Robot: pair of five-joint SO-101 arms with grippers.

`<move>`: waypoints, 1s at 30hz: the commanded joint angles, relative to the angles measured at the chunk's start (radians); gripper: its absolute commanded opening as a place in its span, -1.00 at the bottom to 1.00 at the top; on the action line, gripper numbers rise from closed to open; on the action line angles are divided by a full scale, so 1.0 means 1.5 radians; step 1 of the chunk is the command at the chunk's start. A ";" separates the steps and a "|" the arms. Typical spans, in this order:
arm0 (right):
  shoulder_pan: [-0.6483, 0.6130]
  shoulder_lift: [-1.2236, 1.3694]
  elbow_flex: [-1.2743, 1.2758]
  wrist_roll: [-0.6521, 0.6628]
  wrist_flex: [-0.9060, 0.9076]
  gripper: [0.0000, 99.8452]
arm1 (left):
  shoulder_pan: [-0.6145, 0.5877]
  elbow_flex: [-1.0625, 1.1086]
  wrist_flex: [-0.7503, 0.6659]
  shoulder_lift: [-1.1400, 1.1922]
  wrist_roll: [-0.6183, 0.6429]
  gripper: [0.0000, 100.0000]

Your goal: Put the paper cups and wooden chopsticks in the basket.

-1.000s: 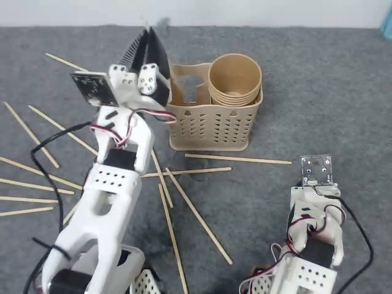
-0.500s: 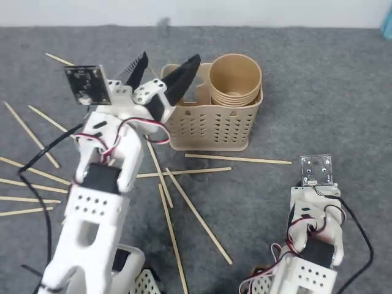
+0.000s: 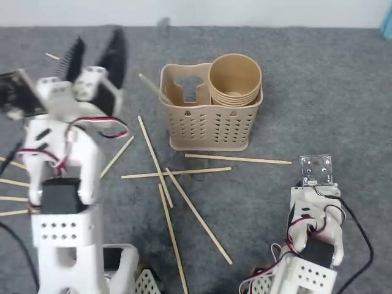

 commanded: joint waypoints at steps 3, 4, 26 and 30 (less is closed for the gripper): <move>0.001 -0.001 0.012 0.011 0.008 -0.98 | -0.093 -0.102 0.000 0.138 0.045 -0.74; 0.001 -0.001 0.012 0.011 0.008 -0.98 | -0.107 -0.121 0.000 0.174 0.064 -0.75; -0.003 0.001 0.012 0.011 0.008 -0.98 | -0.167 -0.767 0.000 1.033 0.146 -0.78; -0.003 0.002 0.012 0.011 0.008 -0.98 | -0.166 -0.964 -0.003 1.216 0.145 -0.78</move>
